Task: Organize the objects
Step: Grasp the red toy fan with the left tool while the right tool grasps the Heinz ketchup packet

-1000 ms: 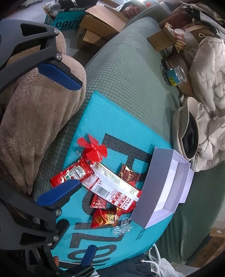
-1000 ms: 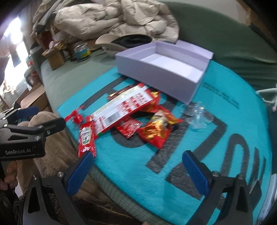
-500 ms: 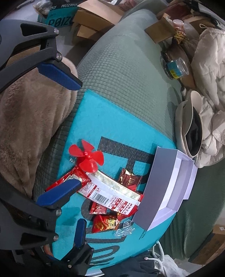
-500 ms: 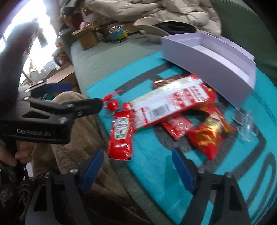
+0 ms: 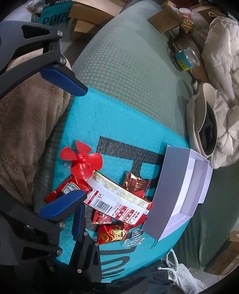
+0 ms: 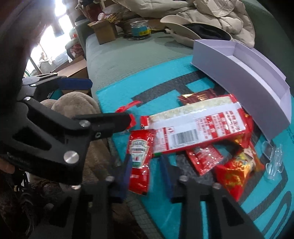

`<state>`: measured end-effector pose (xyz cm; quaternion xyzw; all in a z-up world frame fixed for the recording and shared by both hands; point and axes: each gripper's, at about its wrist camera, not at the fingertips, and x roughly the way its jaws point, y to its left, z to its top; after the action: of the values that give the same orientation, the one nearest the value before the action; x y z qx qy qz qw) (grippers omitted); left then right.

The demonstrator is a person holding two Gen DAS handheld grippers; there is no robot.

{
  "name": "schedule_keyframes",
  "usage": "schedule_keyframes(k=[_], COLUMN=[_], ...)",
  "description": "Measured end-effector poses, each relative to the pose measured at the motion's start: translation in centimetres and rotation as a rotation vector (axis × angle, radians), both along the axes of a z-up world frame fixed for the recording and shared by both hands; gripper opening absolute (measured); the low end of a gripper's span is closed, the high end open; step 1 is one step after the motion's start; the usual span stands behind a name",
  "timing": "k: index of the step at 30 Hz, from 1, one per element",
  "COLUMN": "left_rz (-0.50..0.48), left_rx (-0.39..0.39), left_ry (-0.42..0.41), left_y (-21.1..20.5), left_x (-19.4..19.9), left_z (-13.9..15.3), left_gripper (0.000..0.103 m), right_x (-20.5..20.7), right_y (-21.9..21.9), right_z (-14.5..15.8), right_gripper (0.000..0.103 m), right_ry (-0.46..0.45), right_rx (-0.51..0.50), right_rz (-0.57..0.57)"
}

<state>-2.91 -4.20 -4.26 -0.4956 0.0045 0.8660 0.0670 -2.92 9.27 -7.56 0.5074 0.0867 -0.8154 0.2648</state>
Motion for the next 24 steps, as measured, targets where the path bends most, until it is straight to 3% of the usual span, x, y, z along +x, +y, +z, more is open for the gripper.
schedule_keyframes(k=[6,9,10,13,17,24], left_rz=[-0.027,-0.026,-0.025,-0.017,-0.030,-0.008], left_rx=[-0.003,0.016,0.035,0.080,0.065,0.057], left_ry=[-0.025,-0.037,-0.034,-0.028,-0.019,-0.026], left_y=[0.9,0.8,0.7,0.4,0.8,0.2], left_x=[-0.9,-1.1,-1.1,-1.3,-1.1,-0.6], left_z=[-1.2,-1.7,-1.7,-2.1,-2.1,-2.2], left_gripper=[0.076,0.049,0.032,0.031,0.030,0.030], right_x=[-0.2,0.1,0.2,0.5,0.6,0.4], right_y=[1.1,1.7,1.9,2.8,2.7,1.7], right_z=[0.2,0.4,0.5,1.0,1.4,0.5], right_gripper=[0.017,0.016,0.016,0.016,0.019,0.031], right_ry=[-0.006,0.012,0.018,0.033,0.062,0.012], right_rx=[0.006,0.033,0.041,0.040,0.048,0.050], right_rz=[-0.017,-0.035,-0.041,-0.063,-0.071,-0.050])
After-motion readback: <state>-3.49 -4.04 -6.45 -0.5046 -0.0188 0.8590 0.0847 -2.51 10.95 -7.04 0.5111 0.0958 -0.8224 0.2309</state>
